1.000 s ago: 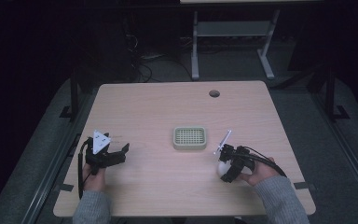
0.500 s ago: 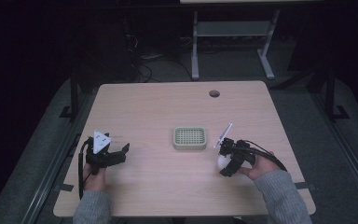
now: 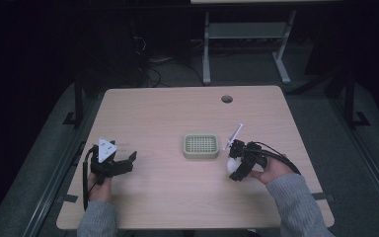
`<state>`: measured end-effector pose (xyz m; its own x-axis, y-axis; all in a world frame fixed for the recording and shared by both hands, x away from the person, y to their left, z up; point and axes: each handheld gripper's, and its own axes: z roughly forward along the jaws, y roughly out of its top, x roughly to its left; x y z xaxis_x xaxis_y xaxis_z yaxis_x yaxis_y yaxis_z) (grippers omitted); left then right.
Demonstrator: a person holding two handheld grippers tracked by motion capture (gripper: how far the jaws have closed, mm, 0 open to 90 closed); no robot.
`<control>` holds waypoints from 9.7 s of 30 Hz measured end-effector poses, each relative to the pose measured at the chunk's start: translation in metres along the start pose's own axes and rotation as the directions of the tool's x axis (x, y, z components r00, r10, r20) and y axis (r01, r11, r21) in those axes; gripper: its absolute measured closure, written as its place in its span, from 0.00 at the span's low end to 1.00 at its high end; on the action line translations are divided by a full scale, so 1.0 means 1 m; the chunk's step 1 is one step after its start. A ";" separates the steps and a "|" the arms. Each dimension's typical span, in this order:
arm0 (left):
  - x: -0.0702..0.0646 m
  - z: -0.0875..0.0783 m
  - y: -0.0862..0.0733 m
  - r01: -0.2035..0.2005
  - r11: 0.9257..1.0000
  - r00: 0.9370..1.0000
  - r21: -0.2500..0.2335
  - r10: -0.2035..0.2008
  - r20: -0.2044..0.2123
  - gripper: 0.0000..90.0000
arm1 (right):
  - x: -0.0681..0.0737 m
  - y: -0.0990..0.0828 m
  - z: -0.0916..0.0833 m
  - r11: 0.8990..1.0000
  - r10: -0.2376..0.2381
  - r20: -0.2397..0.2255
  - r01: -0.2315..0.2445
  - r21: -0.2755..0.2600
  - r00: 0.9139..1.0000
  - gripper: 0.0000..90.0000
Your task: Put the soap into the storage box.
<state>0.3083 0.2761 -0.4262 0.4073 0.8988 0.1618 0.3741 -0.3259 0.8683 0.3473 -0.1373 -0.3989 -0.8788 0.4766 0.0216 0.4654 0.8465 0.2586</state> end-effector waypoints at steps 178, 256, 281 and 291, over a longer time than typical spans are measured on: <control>0.004 -0.002 -0.001 0.019 1.000 1.000 -0.018 -0.019 -0.009 0.17 | -0.052 0.138 0.050 0.998 -0.003 -0.027 0.005 0.066 1.000 0.26; 0.003 -0.003 0.000 0.009 1.000 1.000 -0.013 -0.009 -0.006 0.17 | -0.052 0.082 0.000 0.996 0.087 -0.040 -0.089 -0.031 0.995 0.21; 0.002 -0.003 0.000 0.002 1.000 1.000 -0.005 -0.002 -0.003 0.16 | -0.043 0.032 -0.005 0.987 0.138 -0.041 -0.141 -0.071 0.990 0.22; 0.001 -0.002 0.000 0.003 1.000 1.000 -0.012 -0.003 -0.001 0.17 | -0.037 0.009 -0.004 0.983 0.159 -0.043 -0.162 -0.083 0.986 0.22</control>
<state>0.3071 0.2773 -0.4254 0.4056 0.9001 0.1592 0.3652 -0.3192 0.8745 0.3841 -0.1482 -0.3930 -0.7971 0.5948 0.1037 0.5917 0.7353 0.3305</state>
